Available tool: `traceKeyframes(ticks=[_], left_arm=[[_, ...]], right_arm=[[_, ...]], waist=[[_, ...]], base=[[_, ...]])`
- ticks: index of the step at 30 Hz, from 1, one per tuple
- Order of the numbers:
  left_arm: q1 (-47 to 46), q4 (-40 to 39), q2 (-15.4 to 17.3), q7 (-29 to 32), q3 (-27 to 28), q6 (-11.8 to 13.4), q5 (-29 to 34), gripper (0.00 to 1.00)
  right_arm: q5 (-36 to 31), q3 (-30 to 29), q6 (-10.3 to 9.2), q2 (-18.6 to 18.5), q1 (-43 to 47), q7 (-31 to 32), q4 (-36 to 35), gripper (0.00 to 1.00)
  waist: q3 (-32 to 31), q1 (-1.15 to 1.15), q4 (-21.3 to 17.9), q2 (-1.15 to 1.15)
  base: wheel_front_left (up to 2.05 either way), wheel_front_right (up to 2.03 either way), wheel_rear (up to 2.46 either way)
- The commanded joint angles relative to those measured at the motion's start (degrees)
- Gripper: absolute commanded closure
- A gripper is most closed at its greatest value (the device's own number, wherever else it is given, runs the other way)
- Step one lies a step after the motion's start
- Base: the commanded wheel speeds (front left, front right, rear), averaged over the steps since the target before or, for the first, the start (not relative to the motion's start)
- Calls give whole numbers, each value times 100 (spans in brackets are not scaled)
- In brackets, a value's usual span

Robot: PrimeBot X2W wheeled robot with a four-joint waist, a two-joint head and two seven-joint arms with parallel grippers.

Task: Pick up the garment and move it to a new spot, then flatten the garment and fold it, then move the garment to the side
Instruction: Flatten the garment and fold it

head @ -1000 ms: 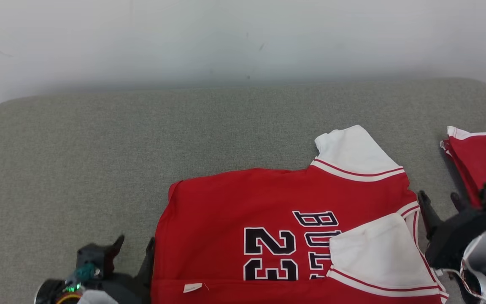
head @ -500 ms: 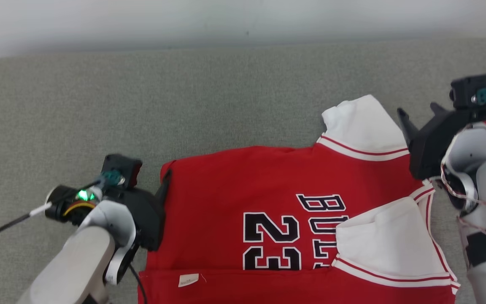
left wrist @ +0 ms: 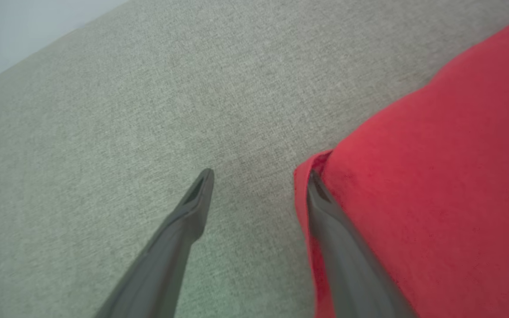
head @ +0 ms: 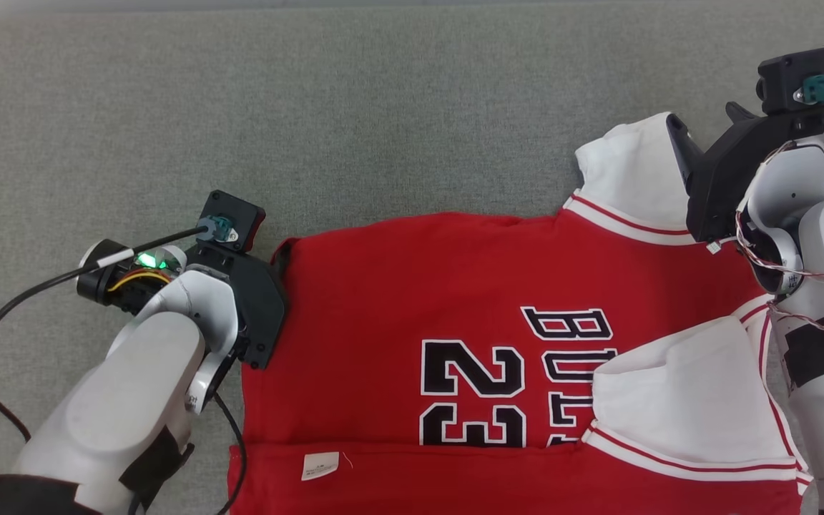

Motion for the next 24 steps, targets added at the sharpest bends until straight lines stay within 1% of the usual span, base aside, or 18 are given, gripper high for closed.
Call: traceKeyframes(ticks=[1, 6, 7, 8, 9, 10, 11, 12, 14, 19, 24], left_arm=[[-69, 52, -17, 25, -25, -38, 29, 0], [-156, 210, -41, 98, -112, -95, 37, 0], [-162, 227, -54, 109, -128, -123, 27, 17], [-168, 242, -63, 123, -146, -152, 17, 53], [-173, 254, -80, 137, -164, -179, 1, 56], [-180, 261, -105, 152, -183, -217, -27, 64], [-190, 267, -133, 180, -192, -250, -62, 98], [-199, 279, -147, 197, -201, -273, -86, 100], [-197, 306, -177, 232, -176, -301, -181, 100], [-205, 322, -218, 153, 10, -140, -323, 100], [-120, 156, -256, 93, 170, -223, -590, 100]], right_arm=[[8, 9, -16, -47, -81, -51, 27, 0], [60, 11, -16, -115, -154, -142, 154, 0], [72, 16, -16, -119, -165, -147, 169, 0], [86, 20, -16, -122, -176, -139, 186, 0], [96, 17, -16, -126, -188, -135, 202, 0], [103, 14, -16, -134, -198, -132, 211, 0], [108, 8, -16, -142, -212, -124, 221, 0], [114, 1, -16, -144, -221, -115, 236, 0], [117, -8, -16, -142, -262, -90, 269, 0], [201, -153, -16, -105, -417, 136, 409, 0], [-10, -495, -16, -226, -701, 522, 618, 0]], waist=[[83, -1, 2, -1], [151, -1, -11, -1], [160, -1, -14, -1], [169, -1, -17, -1], [179, -1, -18, -1], [191, -1, -16, -1], [207, -1, -12, -1], [218, -1, -7, -1], [241, -1, 6, -1], [310, -1, 72, -1], [431, -1, 232, -1]], base=[[0, 0, 0], [0, 0, 0], [0, 0, 0], [0, 0, 0], [0, 0, 0], [0, 0, 0], [0, 0, 0], [0, 0, 0], [0, 0, 0], [0, 0, 0], [0, 0, 0]])
